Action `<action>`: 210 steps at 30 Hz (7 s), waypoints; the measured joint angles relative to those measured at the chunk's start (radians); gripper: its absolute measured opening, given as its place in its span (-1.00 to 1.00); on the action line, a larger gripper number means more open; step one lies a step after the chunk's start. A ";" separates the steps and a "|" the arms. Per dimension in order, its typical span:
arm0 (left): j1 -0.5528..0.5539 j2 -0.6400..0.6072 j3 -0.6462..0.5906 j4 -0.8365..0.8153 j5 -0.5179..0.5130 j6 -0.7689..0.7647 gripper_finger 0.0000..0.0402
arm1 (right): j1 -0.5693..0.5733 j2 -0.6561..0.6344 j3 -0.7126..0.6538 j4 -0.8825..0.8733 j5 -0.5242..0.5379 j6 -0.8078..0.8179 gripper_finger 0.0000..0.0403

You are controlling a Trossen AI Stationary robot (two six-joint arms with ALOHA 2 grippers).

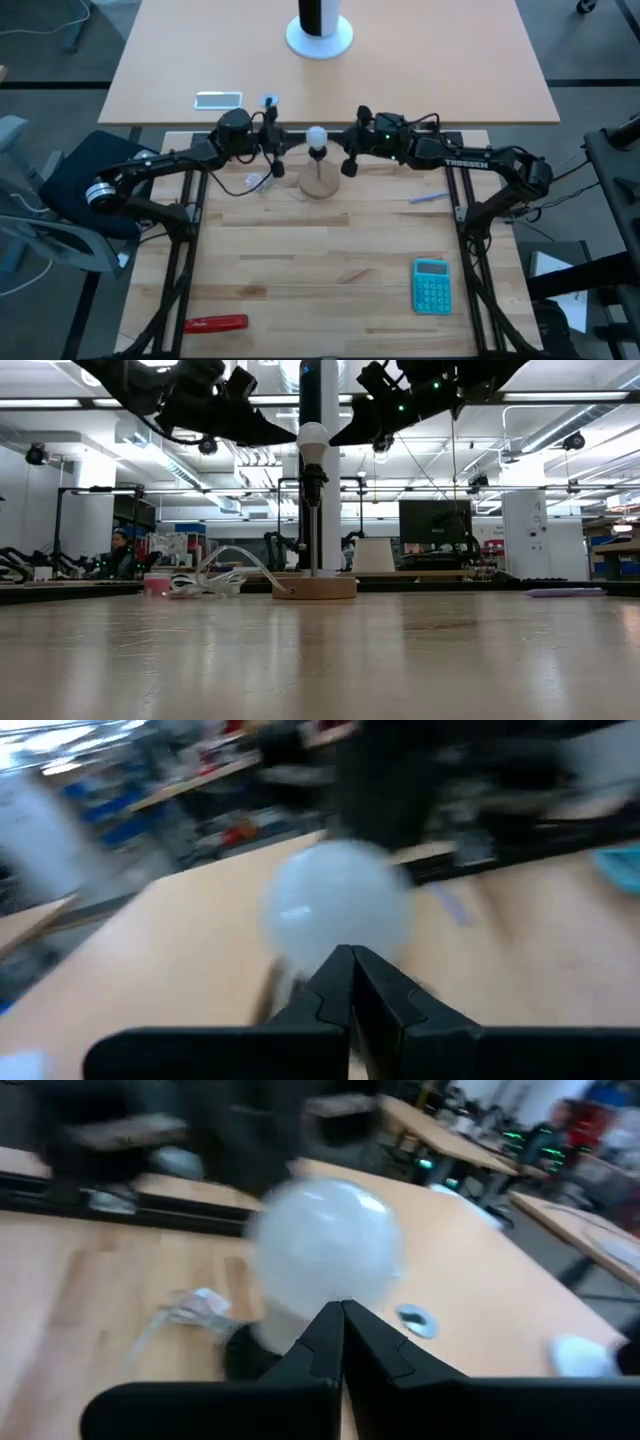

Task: Screw lightbulb
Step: Remove the light bulb from the bulb socket

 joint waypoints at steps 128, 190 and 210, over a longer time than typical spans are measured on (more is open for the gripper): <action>-0.051 0.000 0.000 0.044 -0.161 -0.012 -1.00 | 0.023 -0.039 0.001 0.002 0.031 -0.015 -1.00; -0.056 0.062 0.000 0.139 -0.235 0.004 -1.00 | 0.041 -0.057 0.000 -0.123 0.038 -0.045 -1.00; -0.058 0.043 0.000 0.139 -0.110 -0.021 -1.00 | 0.027 -0.049 0.000 -0.154 0.129 -0.071 -1.00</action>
